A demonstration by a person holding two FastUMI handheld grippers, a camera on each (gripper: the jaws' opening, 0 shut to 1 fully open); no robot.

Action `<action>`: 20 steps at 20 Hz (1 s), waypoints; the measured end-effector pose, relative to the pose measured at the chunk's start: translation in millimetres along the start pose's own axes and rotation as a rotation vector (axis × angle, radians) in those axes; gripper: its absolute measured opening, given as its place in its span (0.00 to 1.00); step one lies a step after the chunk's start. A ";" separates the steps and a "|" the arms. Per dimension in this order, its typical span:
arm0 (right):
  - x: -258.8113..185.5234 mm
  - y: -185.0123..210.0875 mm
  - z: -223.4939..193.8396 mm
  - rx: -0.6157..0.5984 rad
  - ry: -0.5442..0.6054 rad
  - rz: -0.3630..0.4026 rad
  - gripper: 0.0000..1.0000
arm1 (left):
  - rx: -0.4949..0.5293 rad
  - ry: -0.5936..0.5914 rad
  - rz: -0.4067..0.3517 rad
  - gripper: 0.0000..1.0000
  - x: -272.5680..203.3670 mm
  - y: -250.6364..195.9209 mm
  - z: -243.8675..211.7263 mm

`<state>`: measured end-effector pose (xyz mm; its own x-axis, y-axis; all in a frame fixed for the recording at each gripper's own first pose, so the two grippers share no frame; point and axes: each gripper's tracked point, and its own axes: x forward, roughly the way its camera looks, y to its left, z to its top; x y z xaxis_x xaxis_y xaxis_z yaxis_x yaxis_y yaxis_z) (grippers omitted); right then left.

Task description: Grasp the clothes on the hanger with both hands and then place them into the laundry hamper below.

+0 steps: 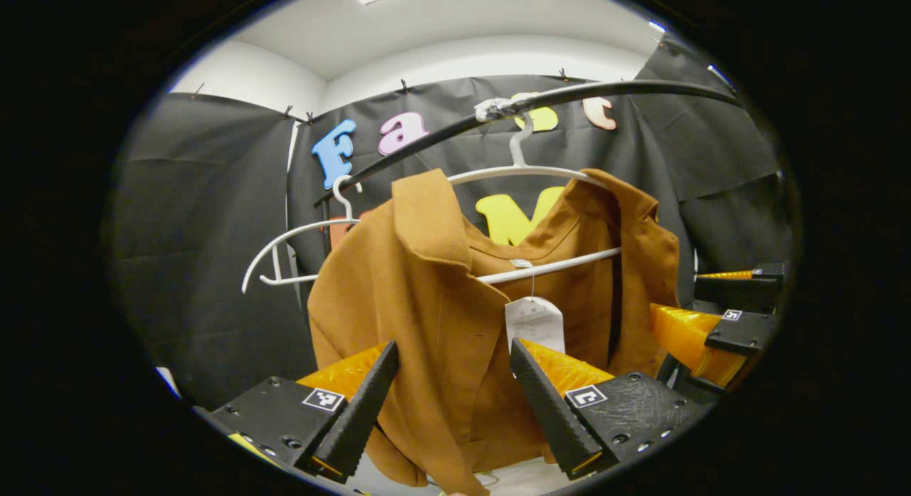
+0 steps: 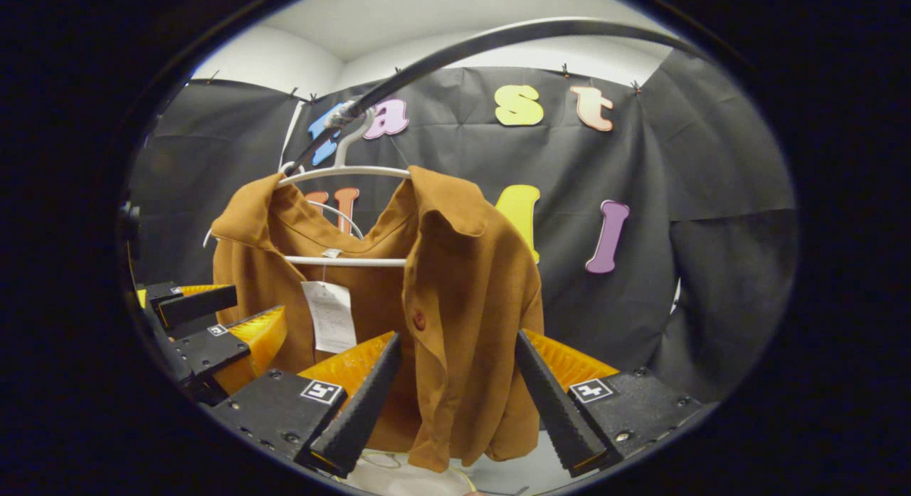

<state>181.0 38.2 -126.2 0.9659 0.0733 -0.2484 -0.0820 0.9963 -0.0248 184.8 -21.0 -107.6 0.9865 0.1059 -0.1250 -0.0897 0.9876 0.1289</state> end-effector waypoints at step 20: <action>79.7 -3.1 -3.7 -0.035 -0.010 0.075 0.88 | 0.038 -0.056 0.236 0.96 76.5 8.7 -6.0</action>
<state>257.3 40.7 -149.4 0.9591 0.1488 -0.2407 -0.1629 0.9858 -0.0400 258.7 -3.5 -121.9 0.9450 0.3256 -0.0324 -0.3145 0.9311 0.1847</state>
